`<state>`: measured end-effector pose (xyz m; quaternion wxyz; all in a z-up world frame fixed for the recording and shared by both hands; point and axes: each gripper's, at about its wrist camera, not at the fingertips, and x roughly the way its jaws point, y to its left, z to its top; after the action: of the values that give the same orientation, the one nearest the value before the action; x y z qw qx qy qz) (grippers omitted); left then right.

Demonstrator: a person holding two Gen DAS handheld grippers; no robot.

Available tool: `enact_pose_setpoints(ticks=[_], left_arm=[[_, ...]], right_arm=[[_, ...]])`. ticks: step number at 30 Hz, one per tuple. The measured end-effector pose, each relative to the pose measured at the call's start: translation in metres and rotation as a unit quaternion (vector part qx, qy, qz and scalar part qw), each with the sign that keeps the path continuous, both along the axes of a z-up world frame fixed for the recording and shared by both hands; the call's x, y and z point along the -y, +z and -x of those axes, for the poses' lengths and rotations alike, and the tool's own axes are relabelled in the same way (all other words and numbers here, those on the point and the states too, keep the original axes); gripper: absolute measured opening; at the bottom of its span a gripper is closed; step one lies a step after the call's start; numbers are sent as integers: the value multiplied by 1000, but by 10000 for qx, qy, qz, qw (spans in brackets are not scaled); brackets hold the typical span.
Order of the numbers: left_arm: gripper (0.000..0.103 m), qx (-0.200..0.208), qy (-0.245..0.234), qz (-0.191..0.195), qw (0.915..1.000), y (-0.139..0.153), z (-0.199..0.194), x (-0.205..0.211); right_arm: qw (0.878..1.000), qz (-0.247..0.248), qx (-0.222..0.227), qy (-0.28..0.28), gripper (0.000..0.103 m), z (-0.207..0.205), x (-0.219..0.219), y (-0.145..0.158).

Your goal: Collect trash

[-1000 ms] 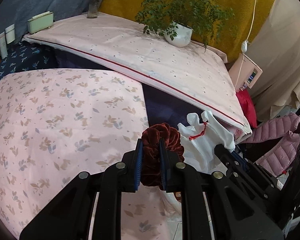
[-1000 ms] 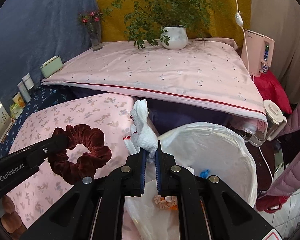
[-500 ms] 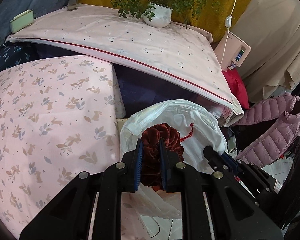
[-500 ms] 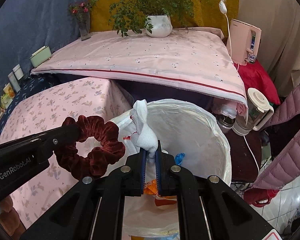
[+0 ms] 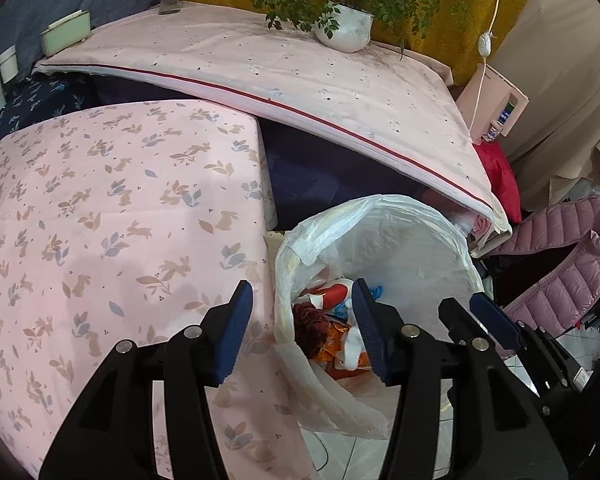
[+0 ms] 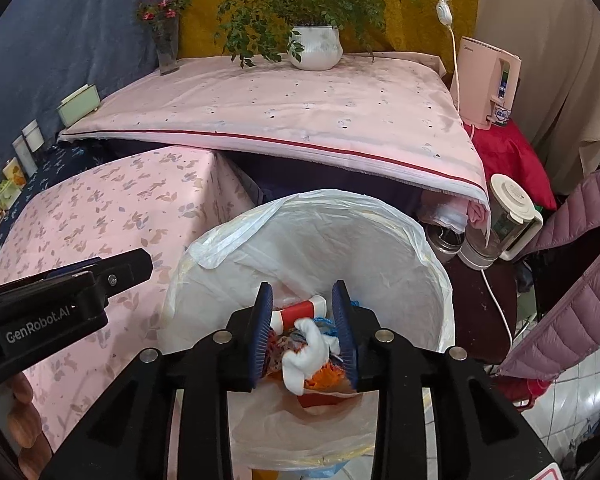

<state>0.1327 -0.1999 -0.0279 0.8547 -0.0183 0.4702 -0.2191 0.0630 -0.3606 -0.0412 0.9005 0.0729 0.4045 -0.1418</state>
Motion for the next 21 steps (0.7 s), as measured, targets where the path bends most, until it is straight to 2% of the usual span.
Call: enact_pose_setpoints(ticks=[6, 9, 10, 15, 21], left_arm=[[49, 189, 111, -173, 9996, 4, 4, -12], [49, 281, 178, -295, 9990, 5, 10, -20], [51, 300, 194, -321, 9988, 5, 11, -21], [63, 575, 313, -651, 9957, 5, 28, -33], [75, 695, 389, -920, 9926, 1, 45, -42]], right_arm=[[9999, 67, -57, 122, 42, 2, -11, 3], [9997, 135, -79, 184, 49, 5, -18, 5], [9996, 162, -91, 200, 50, 7, -20, 6], [9992, 315, -149, 205, 70, 20, -29, 8], [9983, 469, -302, 159, 83, 39, -36, 5]])
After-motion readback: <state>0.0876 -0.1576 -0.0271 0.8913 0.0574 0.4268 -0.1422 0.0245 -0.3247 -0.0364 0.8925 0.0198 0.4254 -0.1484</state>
